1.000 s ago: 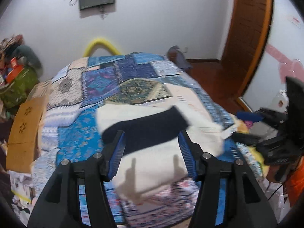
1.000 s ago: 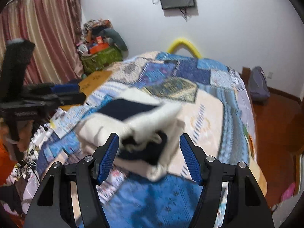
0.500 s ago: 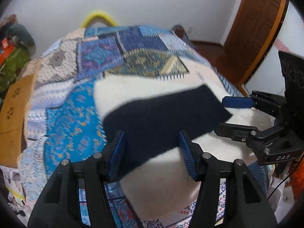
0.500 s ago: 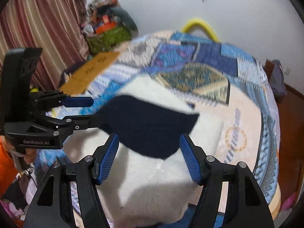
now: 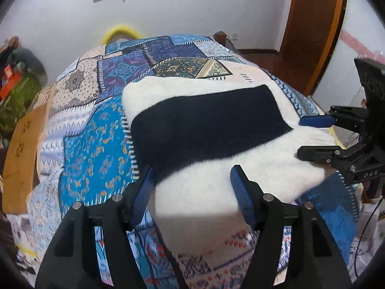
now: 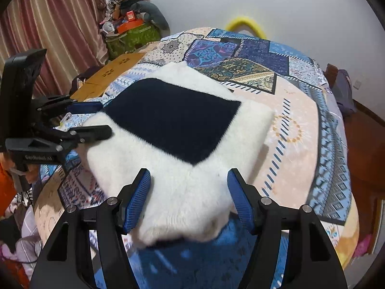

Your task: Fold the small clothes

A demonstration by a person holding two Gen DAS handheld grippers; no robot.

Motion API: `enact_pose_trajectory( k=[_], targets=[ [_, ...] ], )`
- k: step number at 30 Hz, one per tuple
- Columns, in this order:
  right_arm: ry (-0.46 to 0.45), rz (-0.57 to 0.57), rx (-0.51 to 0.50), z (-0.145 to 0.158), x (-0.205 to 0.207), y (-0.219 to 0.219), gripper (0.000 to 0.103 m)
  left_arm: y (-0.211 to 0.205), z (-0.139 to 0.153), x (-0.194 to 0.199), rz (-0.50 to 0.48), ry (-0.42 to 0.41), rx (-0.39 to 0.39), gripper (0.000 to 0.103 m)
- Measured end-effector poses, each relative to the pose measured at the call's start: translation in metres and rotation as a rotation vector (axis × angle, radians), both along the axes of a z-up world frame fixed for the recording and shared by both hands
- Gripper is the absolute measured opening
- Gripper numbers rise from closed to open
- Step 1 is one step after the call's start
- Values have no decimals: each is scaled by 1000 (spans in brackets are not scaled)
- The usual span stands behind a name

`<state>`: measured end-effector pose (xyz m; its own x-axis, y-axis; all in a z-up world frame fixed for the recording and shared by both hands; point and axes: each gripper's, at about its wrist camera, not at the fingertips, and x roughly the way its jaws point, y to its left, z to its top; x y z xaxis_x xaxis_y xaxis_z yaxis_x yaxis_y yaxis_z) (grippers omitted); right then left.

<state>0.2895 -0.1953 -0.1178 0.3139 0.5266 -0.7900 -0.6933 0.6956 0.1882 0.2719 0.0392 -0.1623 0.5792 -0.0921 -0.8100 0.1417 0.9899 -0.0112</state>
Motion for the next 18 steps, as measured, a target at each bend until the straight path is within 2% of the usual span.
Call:
enact_pose_trajectory(
  k=[2,7,10,14,16,18],
  targets=[
    [6,-12,1,2,-1,-7,63,3,4,-8,5,-9,-8,65],
    [31,-39,33,10,-3,-25,69,14,18,-25,59,-64,96,66],
    [27,-67,62,20,1,-32,70,28,25,-22,94,-63,100,66],
    [7,-123,97,32,12,-31,73,44,31,-8,126,-35,29,67],
    [8,-144,120,33,20,-30,79,53,29,3,148,-14,-39,70],
    [25,-160,128,27,30,-27,79,62,22,15,173,24,-125,71]
  ],
)
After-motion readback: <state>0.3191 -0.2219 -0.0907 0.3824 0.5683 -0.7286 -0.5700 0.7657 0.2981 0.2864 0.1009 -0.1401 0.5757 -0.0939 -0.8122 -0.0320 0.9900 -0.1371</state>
